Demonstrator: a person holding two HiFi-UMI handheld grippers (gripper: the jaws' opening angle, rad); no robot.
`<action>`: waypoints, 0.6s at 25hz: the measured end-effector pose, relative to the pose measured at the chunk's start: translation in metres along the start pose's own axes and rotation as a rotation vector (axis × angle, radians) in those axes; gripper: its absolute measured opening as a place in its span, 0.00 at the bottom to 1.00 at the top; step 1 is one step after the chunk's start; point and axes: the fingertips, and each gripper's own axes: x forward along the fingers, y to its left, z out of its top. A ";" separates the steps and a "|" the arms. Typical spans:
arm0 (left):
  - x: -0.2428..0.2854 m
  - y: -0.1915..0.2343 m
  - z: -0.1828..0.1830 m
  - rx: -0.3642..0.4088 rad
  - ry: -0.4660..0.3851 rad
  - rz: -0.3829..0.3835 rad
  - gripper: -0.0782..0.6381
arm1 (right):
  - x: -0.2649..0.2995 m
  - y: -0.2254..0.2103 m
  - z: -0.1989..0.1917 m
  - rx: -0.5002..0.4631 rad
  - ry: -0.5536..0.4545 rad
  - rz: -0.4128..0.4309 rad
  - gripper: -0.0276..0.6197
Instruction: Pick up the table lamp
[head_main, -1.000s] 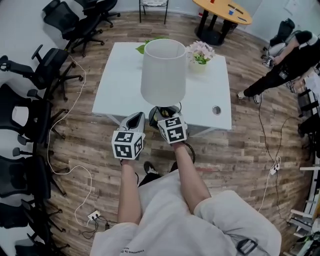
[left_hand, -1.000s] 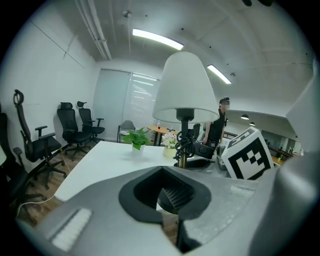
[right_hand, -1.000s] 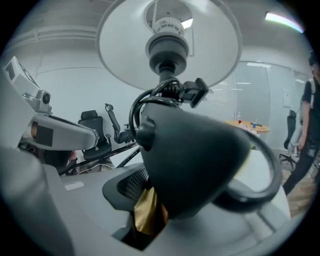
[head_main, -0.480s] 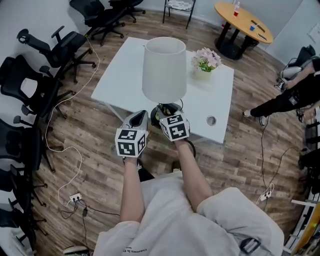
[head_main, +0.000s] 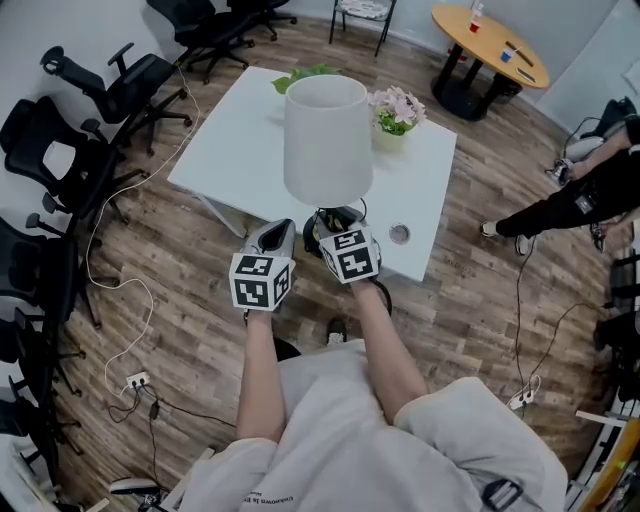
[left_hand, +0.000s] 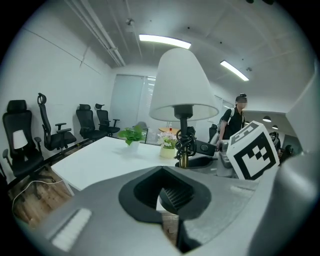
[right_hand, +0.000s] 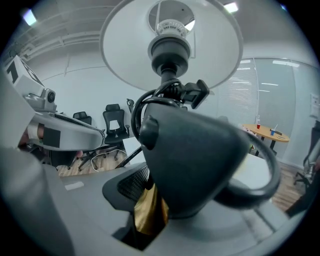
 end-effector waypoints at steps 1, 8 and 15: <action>0.001 -0.004 -0.003 0.001 0.005 0.001 0.11 | -0.004 -0.004 -0.003 0.001 0.000 -0.001 0.26; 0.000 -0.015 -0.018 -0.027 0.009 0.033 0.11 | -0.029 -0.024 -0.020 0.008 -0.002 -0.016 0.26; 0.008 -0.035 -0.041 -0.041 0.034 0.025 0.11 | -0.036 -0.033 -0.029 0.001 -0.016 -0.011 0.26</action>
